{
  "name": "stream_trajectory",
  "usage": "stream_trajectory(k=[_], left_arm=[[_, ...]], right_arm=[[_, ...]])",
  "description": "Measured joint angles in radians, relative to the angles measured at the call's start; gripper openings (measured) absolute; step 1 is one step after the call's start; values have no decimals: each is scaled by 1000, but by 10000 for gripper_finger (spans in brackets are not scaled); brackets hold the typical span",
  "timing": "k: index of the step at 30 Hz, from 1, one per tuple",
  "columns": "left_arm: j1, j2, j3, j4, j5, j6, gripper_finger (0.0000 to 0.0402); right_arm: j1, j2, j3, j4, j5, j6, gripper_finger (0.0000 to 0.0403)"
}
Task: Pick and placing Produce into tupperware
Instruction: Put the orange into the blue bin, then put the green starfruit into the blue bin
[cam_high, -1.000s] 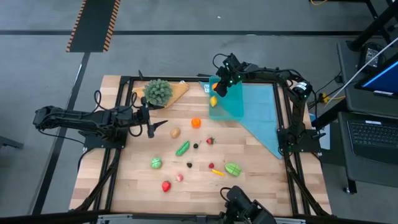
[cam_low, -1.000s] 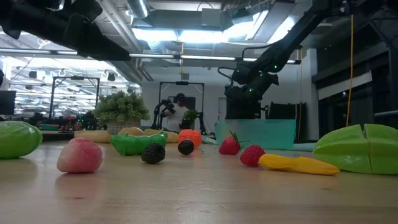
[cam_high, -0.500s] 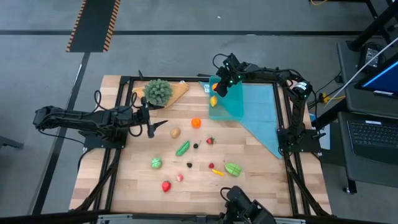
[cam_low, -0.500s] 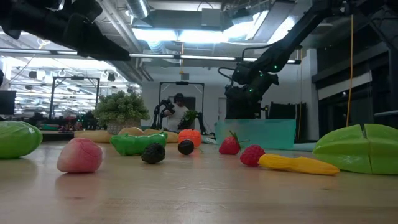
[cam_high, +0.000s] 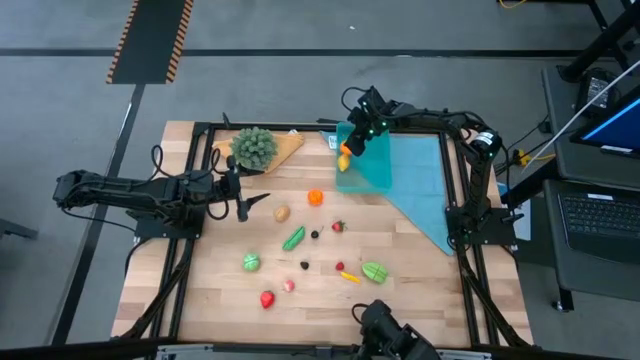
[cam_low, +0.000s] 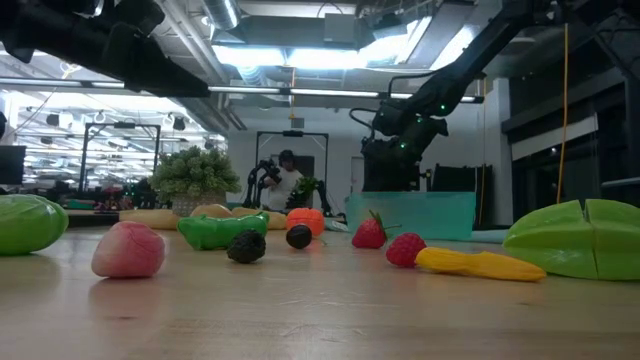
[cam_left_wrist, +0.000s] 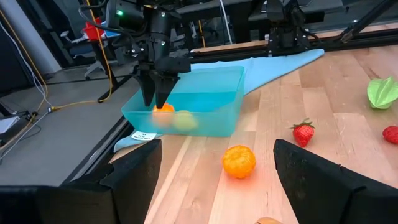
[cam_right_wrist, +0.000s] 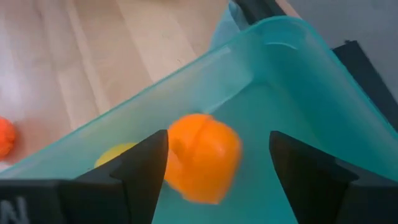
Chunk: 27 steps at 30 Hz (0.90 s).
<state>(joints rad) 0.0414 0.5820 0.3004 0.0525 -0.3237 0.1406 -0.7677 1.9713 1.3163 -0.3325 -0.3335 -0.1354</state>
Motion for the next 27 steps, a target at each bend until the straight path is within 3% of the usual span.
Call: stream_trajectory(k=[14, 20, 27], left_arm=[[0, 0, 0, 0, 0, 0, 302], [0, 0, 0, 0, 0, 0, 302], [0, -7, 0, -25, 0, -1, 302]], right_arm=[[5, -2, 46, 5, 24, 26, 284], [3, -27, 66, -12, -52, -11, 284], [2, -173, -70, 44, -61, -46, 284]])
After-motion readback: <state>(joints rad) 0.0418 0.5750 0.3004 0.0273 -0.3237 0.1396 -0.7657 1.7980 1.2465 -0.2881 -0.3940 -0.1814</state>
